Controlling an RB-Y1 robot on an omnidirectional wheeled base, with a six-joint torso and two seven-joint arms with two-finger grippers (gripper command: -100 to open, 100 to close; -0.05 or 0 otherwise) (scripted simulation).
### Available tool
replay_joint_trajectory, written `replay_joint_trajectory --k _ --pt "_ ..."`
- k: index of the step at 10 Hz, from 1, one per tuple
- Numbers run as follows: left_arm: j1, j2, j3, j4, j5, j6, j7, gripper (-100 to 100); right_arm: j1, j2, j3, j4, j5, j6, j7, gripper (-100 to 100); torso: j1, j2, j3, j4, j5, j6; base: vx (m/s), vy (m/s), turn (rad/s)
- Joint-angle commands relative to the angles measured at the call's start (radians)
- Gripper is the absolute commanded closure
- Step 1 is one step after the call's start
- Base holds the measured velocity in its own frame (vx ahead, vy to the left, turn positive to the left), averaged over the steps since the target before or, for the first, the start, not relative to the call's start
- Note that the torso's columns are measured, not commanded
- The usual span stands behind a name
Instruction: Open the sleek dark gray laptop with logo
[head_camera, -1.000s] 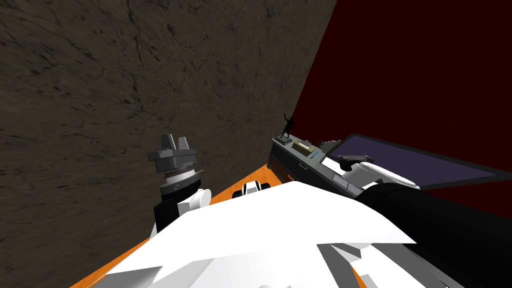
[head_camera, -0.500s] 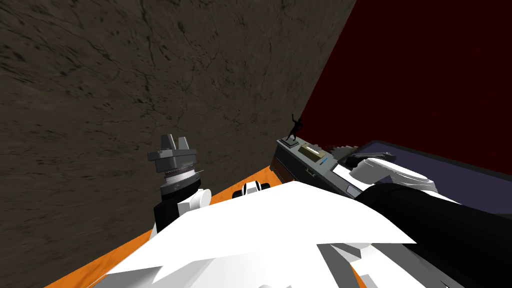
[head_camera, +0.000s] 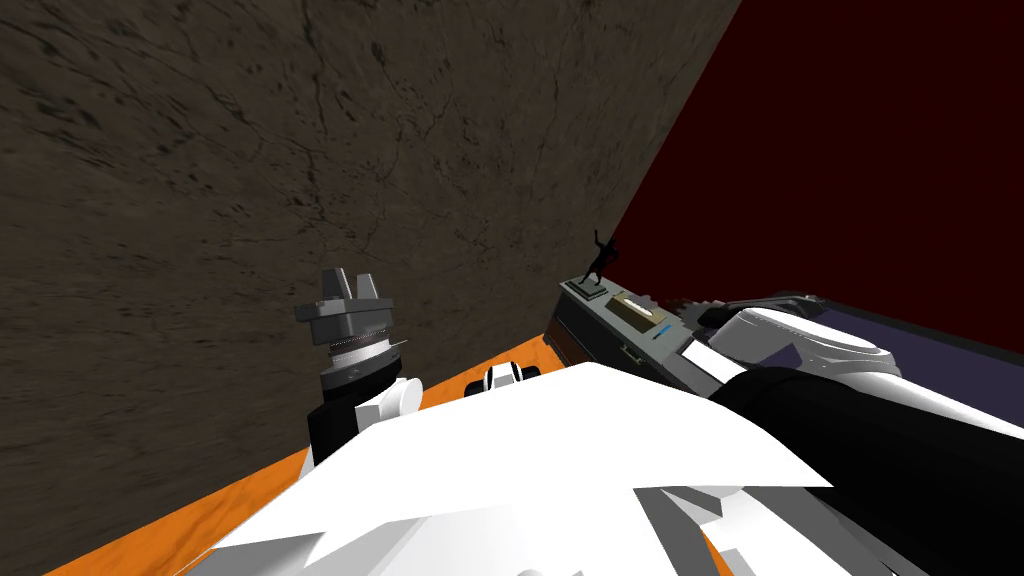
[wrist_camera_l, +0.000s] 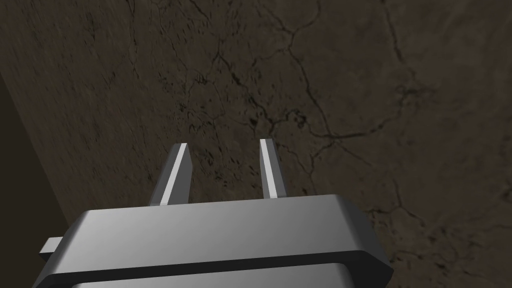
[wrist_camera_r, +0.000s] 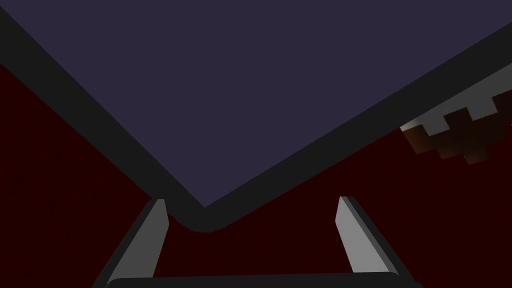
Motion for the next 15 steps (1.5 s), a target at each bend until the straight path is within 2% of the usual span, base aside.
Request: replay_joint_trajectory --k 1,2,3,4,5,7,8,10,11,13,14,15 --pt "0.000 0.000 0.000 0.000 0.000 0.000 0.000 0 0.003 -0.006 -0.005 -0.004 -0.008 0.002 0.003 -100 -0.005 0.000 0.000 0.000 -0.001 0.000 0.007 -0.064 0.003" --pt "0.000 0.000 0.000 0.000 0.000 0.000 0.000 0 0.004 -0.007 -0.006 -0.005 -0.009 0.002 0.005 100 -0.003 -0.001 0.000 0.000 -0.002 -0.001 0.001 -0.006 0.000" --pt "0.000 0.000 0.000 0.000 0.000 0.000 0.000 0 -0.005 0.026 0.017 -0.014 0.041 0.034 -0.022 100 0.000 -0.001 0.000 0.000 -0.001 -0.001 -0.010 -0.006 0.042" --pt "0.000 0.000 0.000 0.000 0.000 0.000 0.000 0 -0.005 0.026 0.017 -0.014 0.063 0.034 -0.022 100 0.001 -0.001 0.000 0.000 0.000 -0.001 -0.012 -0.005 0.033" --pt "0.000 0.000 0.000 0.000 0.000 0.000 0.000 0 -0.013 0.058 0.040 -0.024 0.093 0.066 -0.049 100 0.001 -0.001 -0.001 0.000 0.001 -0.001 -0.019 -0.004 0.057" --pt "0.000 0.000 0.000 0.000 0.000 0.000 0.000 0 -0.013 0.058 0.040 -0.024 0.148 0.066 -0.049 100 0.001 -0.001 -0.001 0.000 0.001 -0.001 -0.011 -0.003 0.006" --pt "0.000 0.000 0.000 0.000 0.000 0.000 0.000 0 -0.021 0.091 0.062 -0.033 0.182 0.098 -0.076 100 0.000 -0.002 -0.001 0.000 0.001 -0.001 -0.010 -0.002 0.046" --pt "0.000 0.000 0.000 0.000 0.000 0.000 0.000 0 -0.021 0.091 0.062 -0.033 0.227 0.098 -0.076 100 0.000 -0.001 -0.001 0.000 0.000 -0.001 -0.008 -0.003 0.014" --pt "0.000 0.000 0.000 0.000 0.000 0.000 0.000 0 -0.029 0.124 0.085 -0.042 0.263 0.130 -0.102 100 0.000 -0.001 -0.001 0.000 0.001 0.000 -0.010 -0.006 0.049" --pt "0.000 0.000 0.000 0.000 0.000 0.000 0.000 0 -0.029 0.124 0.085 -0.042 0.305 0.130 -0.102 100 0.000 -0.001 -0.001 0.000 0.000 0.000 -0.009 -0.003 0.011" --pt "0.000 0.000 0.000 0.000 0.000 0.000 0.000 0 -0.037 0.156 0.108 -0.052 0.343 0.162 -0.129 100 0.001 -0.001 -0.001 0.000 0.001 0.000 -0.011 -0.003 0.050" --pt "0.000 0.000 0.000 0.000 0.000 0.000 0.000 0 -0.037 0.156 0.108 -0.052 0.370 0.162 -0.129 100 0.001 -0.001 -0.001 0.000 0.000 -0.001 -0.011 -0.003 0.029"
